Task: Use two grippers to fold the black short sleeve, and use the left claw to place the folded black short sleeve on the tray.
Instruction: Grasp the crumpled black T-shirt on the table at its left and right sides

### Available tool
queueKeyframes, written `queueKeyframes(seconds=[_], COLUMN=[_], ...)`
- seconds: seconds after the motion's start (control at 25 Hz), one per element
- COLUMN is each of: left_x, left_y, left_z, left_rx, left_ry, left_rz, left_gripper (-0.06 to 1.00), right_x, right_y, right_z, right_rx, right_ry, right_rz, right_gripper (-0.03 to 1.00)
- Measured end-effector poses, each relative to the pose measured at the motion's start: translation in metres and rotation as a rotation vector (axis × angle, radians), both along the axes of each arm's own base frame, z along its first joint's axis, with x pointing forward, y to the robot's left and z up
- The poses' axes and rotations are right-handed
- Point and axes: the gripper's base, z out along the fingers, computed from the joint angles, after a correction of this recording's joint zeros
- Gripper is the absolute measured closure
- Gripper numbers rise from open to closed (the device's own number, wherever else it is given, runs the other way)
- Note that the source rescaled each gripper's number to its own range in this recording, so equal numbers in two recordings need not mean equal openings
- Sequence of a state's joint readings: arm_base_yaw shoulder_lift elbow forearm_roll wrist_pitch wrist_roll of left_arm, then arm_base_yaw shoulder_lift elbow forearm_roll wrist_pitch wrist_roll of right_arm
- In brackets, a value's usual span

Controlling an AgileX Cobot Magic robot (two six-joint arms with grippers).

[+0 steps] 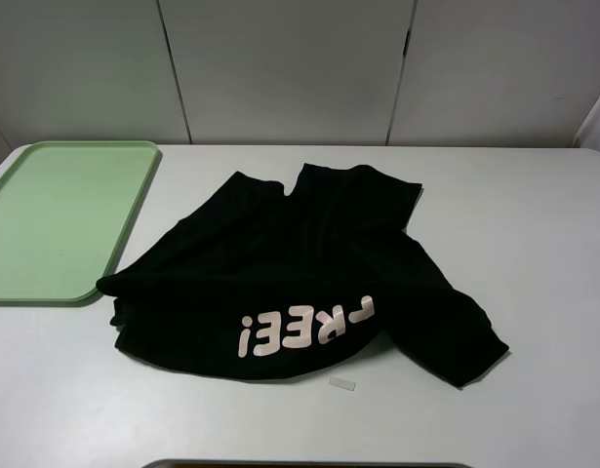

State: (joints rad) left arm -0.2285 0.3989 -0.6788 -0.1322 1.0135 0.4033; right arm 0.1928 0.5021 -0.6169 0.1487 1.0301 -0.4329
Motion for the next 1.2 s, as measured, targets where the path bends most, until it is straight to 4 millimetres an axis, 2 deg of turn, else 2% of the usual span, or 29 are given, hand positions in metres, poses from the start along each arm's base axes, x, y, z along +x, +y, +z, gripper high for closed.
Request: queueKeyframes(seconds=[0.24, 0.48, 0.68, 1.0, 1.2], left_x=[0.047, 0.083, 0.102, 0.125, 0.138], left_y=[-0.021, -0.039, -0.046, -0.05, -0.053], left_z=[0.011, 0.003, -0.008, -0.02, -0.033], left_rx=[0.009, -0.042, -0.024, 0.016, 0.048], left_ry=[0.189, 0.409, 0.477, 0.443, 0.477], left_rz=[-0.126, -0.203, -0.264, -0.316, -0.366], left_gripper=[-0.02, -0.02, -0.02, -0.02, -0.02], right_x=[0.034, 0.058, 0.077, 0.11, 0.124], right_y=[0.013, 0.024, 0.033, 0.045, 0.049], right_z=[-0.004, -0.021, -0.037, -0.072, -0.093], right_rx=[-0.084, -0.195, -0.229, -0.26, -0.308], right_ry=[0.095, 0.181, 0.249, 0.359, 0.419], right_rz=[0.131, 0.217, 0.241, 0.251, 0.299], right_gripper=[-0.03, -0.03, -0.03, -0.03, -0.03])
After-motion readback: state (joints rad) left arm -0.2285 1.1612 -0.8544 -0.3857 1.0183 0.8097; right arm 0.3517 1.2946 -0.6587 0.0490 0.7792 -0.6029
